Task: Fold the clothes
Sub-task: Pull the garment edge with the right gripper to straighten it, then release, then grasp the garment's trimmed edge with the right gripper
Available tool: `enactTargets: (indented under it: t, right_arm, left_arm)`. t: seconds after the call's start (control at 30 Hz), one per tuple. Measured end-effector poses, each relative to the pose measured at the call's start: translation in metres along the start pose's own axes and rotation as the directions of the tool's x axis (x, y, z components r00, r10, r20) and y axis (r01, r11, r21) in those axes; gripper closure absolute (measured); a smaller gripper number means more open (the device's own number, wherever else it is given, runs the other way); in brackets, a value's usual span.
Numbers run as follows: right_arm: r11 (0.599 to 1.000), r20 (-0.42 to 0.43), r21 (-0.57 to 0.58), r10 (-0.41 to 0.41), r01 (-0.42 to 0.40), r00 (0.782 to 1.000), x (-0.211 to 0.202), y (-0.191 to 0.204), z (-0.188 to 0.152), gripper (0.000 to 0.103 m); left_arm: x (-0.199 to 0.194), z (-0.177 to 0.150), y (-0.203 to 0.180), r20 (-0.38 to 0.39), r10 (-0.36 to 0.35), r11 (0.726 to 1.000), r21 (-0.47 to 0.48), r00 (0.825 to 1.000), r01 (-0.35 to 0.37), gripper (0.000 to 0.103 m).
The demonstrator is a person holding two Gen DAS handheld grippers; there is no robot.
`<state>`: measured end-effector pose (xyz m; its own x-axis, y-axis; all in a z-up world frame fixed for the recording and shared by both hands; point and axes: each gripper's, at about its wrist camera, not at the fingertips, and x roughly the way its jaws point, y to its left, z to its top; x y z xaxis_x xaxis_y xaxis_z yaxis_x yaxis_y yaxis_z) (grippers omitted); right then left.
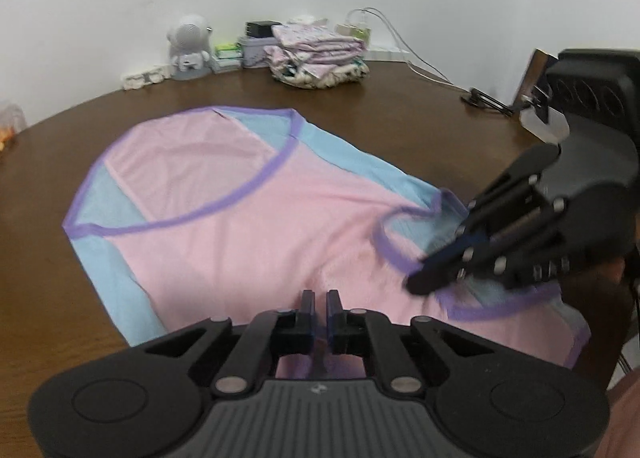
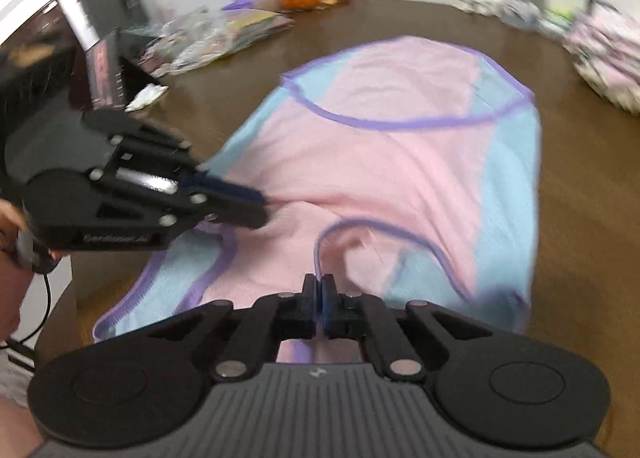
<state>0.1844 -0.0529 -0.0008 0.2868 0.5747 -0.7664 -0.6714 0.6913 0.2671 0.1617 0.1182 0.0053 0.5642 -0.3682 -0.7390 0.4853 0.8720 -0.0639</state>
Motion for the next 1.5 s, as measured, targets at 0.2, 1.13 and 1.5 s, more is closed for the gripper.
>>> enactTargets:
  t: [0.2, 1.13, 1.5]
  right_arm:
    - [0.999, 0.029, 0.041, -0.024, 0.023, 0.999, -0.011, -0.002, -0.011, 0.090]
    - [0.944, 0.052, -0.327, -0.034, 0.049, 0.998, -0.026, 0.194, -0.085, 0.061]
    - [0.933, 0.043, -0.333, -0.128, 0.135, 0.991, -0.012, 0.205, -0.090, 0.077]
  left_arm:
    - [0.001, -0.009, -0.011, 0.015, 0.025, 1.000, -0.004, 1.000, -0.025, 0.092]
    - [-0.151, -0.126, 0.040, 0.163, 0.265, 0.856, -0.493, 0.950, -0.154, 0.004]
    - [-0.142, -0.123, 0.043, 0.169, 0.229, 0.853, -0.509, 0.959, -0.114, 0.004]
